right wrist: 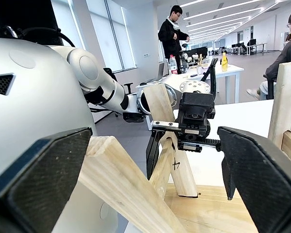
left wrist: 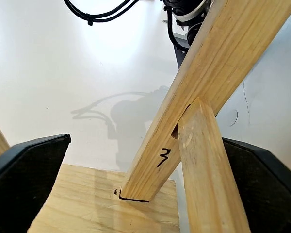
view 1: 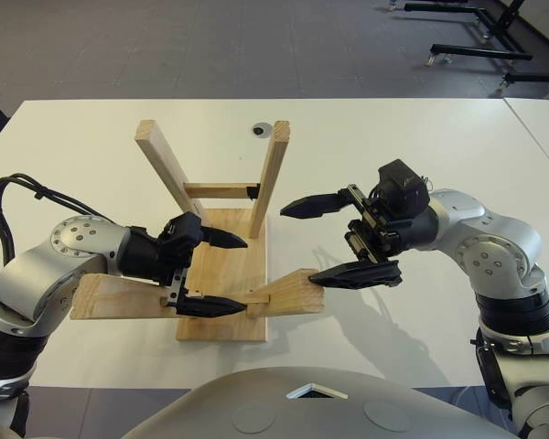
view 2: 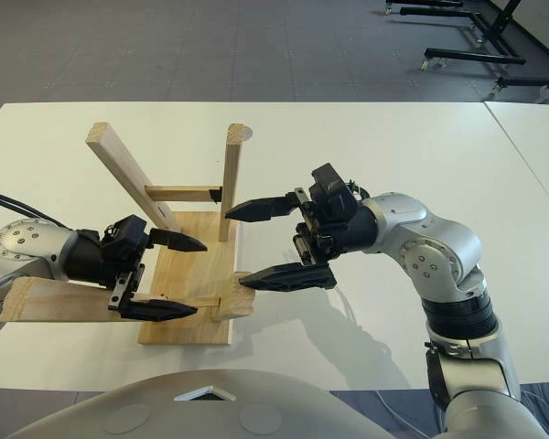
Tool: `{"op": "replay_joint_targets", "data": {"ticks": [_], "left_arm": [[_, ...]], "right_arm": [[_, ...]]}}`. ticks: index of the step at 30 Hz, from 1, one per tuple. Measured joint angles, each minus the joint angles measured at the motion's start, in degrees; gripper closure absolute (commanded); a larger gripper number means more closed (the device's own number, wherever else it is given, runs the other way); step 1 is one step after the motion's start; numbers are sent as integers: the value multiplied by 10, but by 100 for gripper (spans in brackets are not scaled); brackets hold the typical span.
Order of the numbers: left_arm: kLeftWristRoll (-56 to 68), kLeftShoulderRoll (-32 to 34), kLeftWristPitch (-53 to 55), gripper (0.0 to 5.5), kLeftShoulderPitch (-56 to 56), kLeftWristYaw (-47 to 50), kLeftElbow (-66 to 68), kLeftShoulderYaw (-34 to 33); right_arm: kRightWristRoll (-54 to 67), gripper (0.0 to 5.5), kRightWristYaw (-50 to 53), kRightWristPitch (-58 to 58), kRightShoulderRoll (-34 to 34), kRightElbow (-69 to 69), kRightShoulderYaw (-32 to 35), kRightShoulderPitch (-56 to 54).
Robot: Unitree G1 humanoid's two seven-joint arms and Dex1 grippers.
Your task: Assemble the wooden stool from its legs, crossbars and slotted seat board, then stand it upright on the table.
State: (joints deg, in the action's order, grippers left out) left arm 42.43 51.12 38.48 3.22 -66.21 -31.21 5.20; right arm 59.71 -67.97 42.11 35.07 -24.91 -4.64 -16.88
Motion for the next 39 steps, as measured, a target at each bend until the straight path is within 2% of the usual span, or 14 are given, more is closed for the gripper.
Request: {"op": "replay_joint_targets", "data": {"ticks": [3, 7, 20, 39], "left_arm": [[46, -15, 7, 10, 3, 13, -1, -38], [58, -21, 12, 10, 4, 20, -1, -40], [0, -7, -7, 10, 3, 15, 3, -4], [-19, -9, -58, 10, 17, 39, 17, 43]], "right_arm": [[0, 75, 2, 3, -1, -1, 0, 0], [0, 75, 6, 4, -4, -1, 0, 0], [-1, 75, 7, 15, -8, 0, 0, -7], [-1, 75, 4, 16, -9, 9, 0, -18]]}}
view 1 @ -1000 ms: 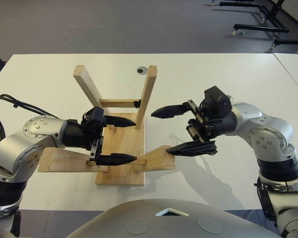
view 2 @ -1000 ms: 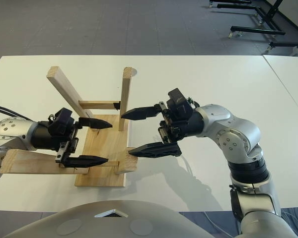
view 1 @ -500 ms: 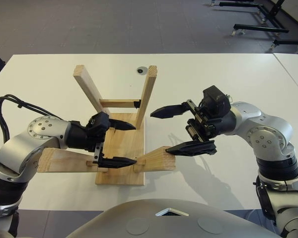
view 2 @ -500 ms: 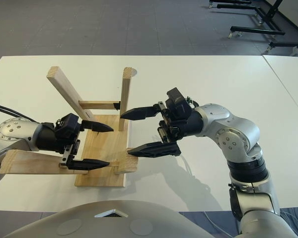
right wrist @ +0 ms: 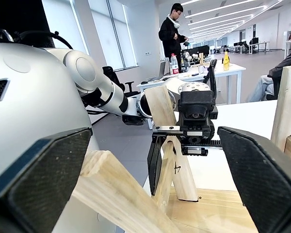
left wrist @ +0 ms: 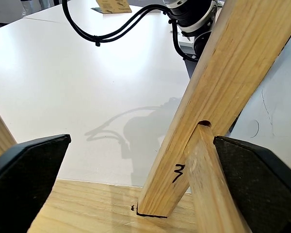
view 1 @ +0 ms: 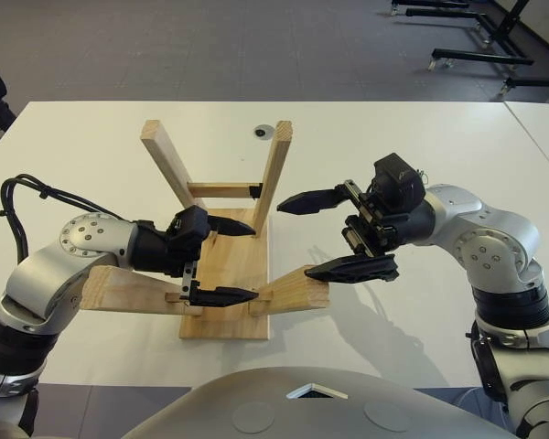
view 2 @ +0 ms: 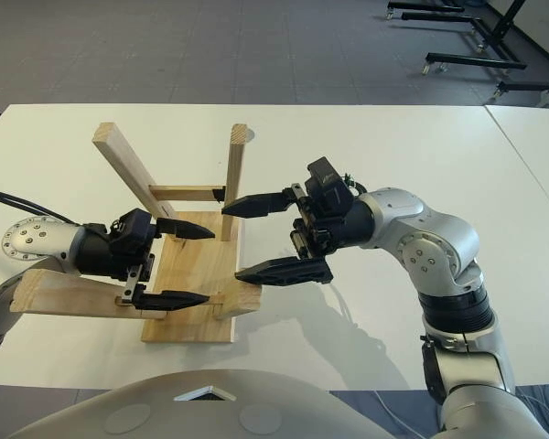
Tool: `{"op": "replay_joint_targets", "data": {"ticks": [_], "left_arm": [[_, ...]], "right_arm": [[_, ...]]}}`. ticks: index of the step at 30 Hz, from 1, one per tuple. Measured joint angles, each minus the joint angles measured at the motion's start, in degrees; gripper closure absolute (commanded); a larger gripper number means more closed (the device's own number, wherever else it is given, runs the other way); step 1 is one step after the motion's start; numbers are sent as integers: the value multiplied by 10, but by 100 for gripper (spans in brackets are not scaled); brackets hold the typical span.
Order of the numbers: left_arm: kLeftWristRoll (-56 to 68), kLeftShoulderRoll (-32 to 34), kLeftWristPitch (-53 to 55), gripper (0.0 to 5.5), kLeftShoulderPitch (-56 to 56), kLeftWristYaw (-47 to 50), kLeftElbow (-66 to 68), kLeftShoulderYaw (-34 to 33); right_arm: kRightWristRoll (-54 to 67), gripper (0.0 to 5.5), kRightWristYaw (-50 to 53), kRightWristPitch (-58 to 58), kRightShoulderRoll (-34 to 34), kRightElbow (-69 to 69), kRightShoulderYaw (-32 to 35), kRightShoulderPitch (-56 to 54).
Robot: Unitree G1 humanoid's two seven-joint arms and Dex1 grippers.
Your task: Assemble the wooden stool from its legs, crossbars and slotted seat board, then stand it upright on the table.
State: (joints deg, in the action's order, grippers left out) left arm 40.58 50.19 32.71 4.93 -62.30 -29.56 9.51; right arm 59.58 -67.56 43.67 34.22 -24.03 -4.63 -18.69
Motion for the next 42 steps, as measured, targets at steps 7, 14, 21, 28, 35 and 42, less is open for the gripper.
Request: {"op": "replay_joint_targets", "data": {"ticks": [7, 14, 21, 28, 35, 42], "left_arm": [[-8, -25, -18, 10, -3, 35, 14, -33], [23, -37, -26, 10, -5, 58, 9, -144], [108, -29, -18, 10, -25, 41, 3, -273], [133, -44, -36, 10, -216, -10, 11, -530], [132, -42, -61, 10, -330, -100, 98, -624], [127, 10, -57, 10, -214, -76, 176, -596]], "right_arm": [[-2, 75, 10, -6, -7, 4, 4, 0], [-6, 75, 45, -21, -26, 4, 25, 16], [-13, 75, 65, -52, -37, 3, 48, 47], [-12, 75, 62, -75, -3, -2, 131, 119], [-41, 75, 32, -102, 30, 1, 164, 204], [-69, 75, 55, -131, -11, -16, 126, 234]]}}
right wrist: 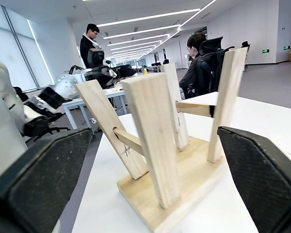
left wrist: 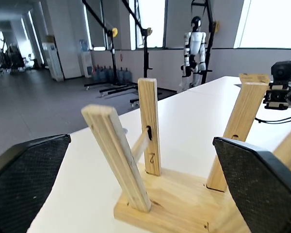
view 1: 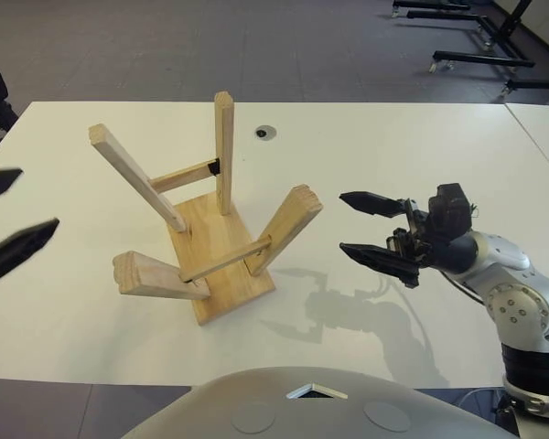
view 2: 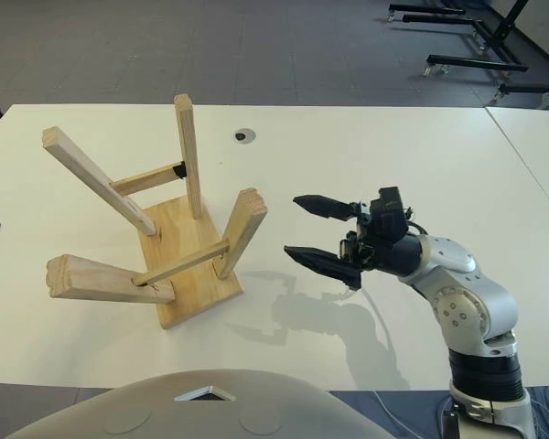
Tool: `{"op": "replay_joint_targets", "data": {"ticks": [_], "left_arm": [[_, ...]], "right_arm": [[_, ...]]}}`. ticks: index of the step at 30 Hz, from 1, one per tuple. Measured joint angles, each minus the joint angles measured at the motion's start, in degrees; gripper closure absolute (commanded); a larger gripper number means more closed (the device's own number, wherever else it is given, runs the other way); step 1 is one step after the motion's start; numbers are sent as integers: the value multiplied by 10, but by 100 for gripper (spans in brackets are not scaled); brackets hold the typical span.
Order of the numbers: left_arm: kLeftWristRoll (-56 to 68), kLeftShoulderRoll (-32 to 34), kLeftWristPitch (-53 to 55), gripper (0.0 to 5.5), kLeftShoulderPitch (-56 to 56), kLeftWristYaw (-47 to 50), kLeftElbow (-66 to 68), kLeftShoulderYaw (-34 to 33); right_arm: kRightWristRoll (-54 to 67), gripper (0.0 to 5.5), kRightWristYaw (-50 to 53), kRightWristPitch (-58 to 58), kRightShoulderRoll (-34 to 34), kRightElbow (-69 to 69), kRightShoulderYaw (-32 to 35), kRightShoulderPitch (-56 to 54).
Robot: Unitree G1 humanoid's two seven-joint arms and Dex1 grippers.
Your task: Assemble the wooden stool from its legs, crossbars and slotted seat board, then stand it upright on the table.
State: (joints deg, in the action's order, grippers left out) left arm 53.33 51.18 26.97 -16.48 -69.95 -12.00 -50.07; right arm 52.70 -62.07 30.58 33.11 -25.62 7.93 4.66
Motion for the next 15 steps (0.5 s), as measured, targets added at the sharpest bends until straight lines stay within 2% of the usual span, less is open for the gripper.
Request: {"op": "replay_joint_targets", "data": {"ticks": [4, 10, 15], "left_arm": [[4, 11, 12, 10, 27, 1, 5, 8], [-2, 5, 34, 10, -70, -45, -19, -27], [5, -65, 47, 10, -162, -48, -111, -22]], "right_arm": [[-5, 75, 7, -9, -4, -1, -9, 2], [-50, 75, 35, -63, -8, 21, 15, -3], [-85, 75, 48, -100, -14, 49, 15, -20]]}}
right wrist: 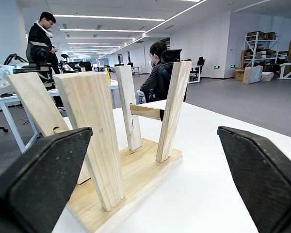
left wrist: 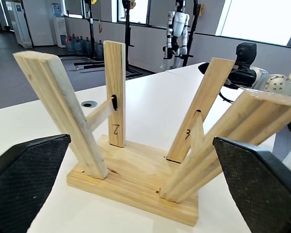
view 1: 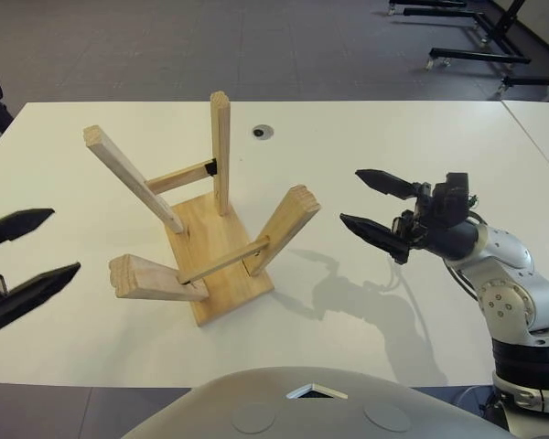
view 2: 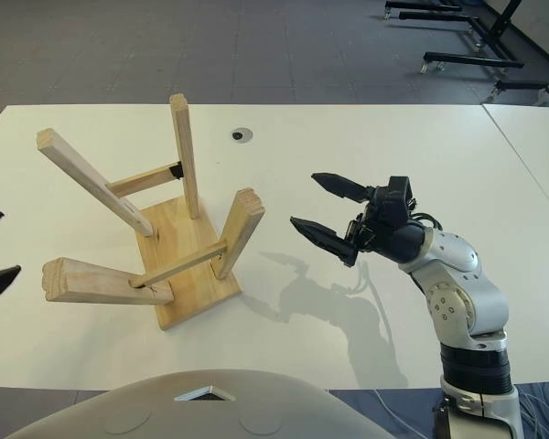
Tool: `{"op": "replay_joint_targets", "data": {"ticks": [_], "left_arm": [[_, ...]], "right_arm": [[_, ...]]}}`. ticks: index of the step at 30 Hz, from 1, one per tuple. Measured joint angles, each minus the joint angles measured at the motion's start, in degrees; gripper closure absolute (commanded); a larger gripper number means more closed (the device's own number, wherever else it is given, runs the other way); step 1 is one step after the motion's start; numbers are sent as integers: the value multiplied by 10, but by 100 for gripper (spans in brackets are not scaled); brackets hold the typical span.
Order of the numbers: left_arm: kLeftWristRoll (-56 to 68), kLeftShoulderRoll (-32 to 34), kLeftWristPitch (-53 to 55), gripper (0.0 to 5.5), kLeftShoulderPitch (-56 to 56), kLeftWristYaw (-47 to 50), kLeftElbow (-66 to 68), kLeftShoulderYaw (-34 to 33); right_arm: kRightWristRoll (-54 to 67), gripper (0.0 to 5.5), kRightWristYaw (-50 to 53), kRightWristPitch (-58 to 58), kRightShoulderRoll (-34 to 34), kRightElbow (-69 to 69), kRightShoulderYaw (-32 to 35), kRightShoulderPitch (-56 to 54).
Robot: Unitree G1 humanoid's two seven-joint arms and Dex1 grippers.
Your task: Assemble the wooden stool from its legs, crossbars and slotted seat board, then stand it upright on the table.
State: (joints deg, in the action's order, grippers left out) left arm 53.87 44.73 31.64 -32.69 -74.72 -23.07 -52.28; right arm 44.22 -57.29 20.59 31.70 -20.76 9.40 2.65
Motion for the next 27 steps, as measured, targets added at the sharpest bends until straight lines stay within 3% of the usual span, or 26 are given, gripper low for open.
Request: {"op": "replay_joint_targets", "data": {"ticks": [5, 27], "left_arm": [[20, -39, 5, 10, -29, 31, -73, 31], [45, -24, 12, 10, 36, 107, -93, 110]], "right_arm": [[-23, 75, 21, -8, -18, 11, -30, -43], [-9, 75, 18, 31, -45, 22, -77, -89]]}}
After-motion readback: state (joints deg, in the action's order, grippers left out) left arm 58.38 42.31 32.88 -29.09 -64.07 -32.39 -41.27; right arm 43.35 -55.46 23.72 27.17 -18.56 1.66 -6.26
